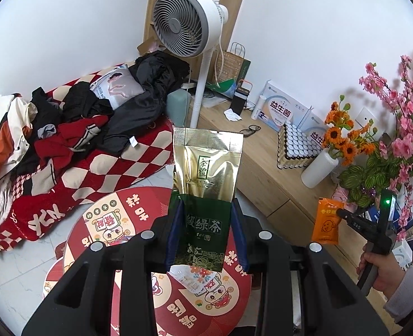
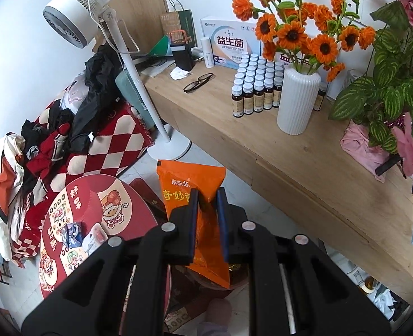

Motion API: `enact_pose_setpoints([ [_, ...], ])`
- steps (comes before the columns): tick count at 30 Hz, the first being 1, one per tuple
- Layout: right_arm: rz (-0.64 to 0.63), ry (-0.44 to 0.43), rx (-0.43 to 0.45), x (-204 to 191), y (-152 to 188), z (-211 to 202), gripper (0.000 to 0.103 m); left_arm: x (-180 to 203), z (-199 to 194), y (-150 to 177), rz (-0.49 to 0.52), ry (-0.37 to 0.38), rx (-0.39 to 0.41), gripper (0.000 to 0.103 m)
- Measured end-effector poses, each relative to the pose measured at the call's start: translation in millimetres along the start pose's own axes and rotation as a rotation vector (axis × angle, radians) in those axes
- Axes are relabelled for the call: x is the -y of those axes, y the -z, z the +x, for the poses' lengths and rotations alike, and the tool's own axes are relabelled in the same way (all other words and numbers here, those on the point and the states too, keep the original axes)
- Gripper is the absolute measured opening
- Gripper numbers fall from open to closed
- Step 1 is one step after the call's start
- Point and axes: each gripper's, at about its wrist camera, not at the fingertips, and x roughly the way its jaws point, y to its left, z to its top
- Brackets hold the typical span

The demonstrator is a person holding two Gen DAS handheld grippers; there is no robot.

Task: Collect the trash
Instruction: 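Carry both packets toward the bin and open the right tool over it, then lower the green tea packet over the bin and open the left tool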

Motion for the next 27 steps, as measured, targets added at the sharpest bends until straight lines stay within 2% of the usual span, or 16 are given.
enact_pose_setpoints([
  [8,0.003,-0.001,-0.017,-0.3,3.0,0.2,0.022,9.5,2.4,2.6,0.028,0.023,-0.007,0.033],
  [17,0.000,-0.003,-0.007,1.8,10.8,-12.7,0.022,25.0,5.6,3.0,0.066,0.065,-0.011,0.033],
  [21,-0.009,0.007,0.048,5.2,10.0,-31.6,0.031,36.9,8.7,2.8,0.097,0.094,-0.017,0.033],
  [25,-0.019,0.009,0.092,9.1,10.0,-50.9,0.045,53.7,14.4,1.2,0.139,0.136,-0.028,0.033],
  [27,-0.013,0.011,0.125,12.4,11.4,-64.3,0.065,65.3,19.6,1.7,0.167,0.166,-0.040,0.033],
])
